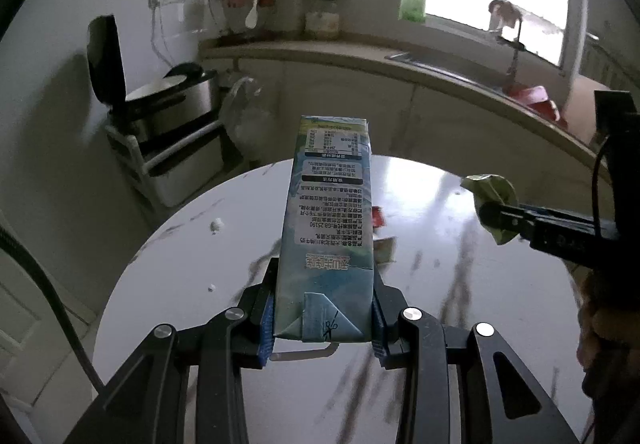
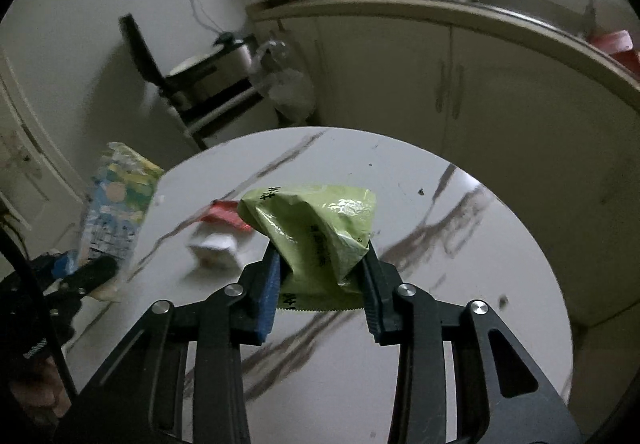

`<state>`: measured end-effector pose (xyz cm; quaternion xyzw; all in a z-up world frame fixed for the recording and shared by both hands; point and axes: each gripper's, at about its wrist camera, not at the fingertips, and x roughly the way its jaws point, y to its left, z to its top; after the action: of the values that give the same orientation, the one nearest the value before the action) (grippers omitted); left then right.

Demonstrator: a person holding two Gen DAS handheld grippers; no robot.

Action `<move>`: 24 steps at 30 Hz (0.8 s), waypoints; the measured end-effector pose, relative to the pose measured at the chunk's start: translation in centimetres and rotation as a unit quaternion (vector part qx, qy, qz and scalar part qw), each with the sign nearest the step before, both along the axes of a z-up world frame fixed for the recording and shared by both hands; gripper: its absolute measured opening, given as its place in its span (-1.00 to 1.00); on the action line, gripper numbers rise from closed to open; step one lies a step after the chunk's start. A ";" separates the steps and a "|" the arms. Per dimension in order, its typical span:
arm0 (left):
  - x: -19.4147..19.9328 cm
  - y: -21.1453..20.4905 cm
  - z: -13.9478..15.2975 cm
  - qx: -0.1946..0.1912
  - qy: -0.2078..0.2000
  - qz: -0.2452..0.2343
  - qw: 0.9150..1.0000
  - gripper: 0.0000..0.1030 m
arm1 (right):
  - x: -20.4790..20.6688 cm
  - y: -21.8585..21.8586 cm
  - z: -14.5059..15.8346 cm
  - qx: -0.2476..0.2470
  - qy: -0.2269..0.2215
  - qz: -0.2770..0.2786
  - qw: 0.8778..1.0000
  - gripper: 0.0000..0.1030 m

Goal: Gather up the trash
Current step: 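Carry the milk carton and green snack bag over the floor bin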

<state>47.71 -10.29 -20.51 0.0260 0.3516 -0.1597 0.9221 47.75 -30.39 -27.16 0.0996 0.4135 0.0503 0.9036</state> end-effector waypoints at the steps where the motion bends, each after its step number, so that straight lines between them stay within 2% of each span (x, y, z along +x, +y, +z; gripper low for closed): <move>1: -1.0 -0.3 0.4 -0.001 -0.004 -0.003 1.000 -0.34 | -1.0 0.0 0.5 0.000 -0.006 0.000 1.000 -0.35; 14: -13.9 -4.8 4.8 -0.006 -0.058 -0.048 0.997 -0.34 | -12.3 -2.8 6.1 0.015 -0.075 -0.025 0.997 -0.35; 24: -19.1 -8.2 6.3 -0.008 -0.073 -0.082 0.994 -0.34 | -19.1 -7.9 7.8 0.026 -0.110 -0.064 0.992 -0.35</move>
<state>28.65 -18.52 -14.20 0.0587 0.2783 -0.2354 0.9293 28.62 -38.25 -19.40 0.1434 0.3032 0.0136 0.9420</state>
